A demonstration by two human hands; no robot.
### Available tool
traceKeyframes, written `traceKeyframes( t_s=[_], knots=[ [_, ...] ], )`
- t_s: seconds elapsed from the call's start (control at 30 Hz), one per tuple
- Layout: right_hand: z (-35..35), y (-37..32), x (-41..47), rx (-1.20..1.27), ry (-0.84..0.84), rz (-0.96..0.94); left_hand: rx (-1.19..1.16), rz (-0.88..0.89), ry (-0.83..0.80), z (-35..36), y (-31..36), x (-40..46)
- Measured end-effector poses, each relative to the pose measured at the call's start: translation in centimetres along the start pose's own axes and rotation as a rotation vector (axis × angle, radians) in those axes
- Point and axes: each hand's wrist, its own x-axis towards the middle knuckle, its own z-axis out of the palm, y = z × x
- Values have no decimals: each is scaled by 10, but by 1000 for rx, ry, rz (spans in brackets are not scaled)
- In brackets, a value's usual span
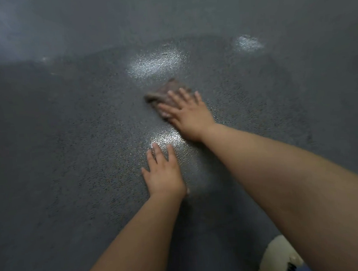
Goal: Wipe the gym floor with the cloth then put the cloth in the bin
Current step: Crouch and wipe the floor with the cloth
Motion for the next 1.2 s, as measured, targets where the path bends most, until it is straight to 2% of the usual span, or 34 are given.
traceKeyframes(
  t_s=[0.23, 0.37, 0.43, 0.5, 0.7, 0.8, 0.87, 0.93, 1.2],
  knots=[
    [9, 118, -57, 109, 88, 652, 14, 13, -16, -2, 0, -1],
    [19, 126, -84, 284, 140, 959, -4, 11, 1, 0, -1, -1],
    [23, 104, -84, 320, 152, 965, -13, 8, 6, 1, -1, 0],
    [25, 71, -85, 294, 139, 883, -17, 7, 13, 2, -2, -1],
    [52, -26, -115, 140, 76, 357, -12, 8, 156, 23, -9, -21],
    [56, -24, -131, 109, 49, 162, -12, -16, 120, 35, -15, -37],
    [52, -7, -138, 94, 25, 123, -1, -17, 71, 41, -19, -48],
    [50, 12, -147, 112, 49, 227, 21, -5, 23, 47, -23, -59],
    [62, 69, -206, 317, 63, 984, 36, -27, 18, 64, -41, -71]
  ],
)
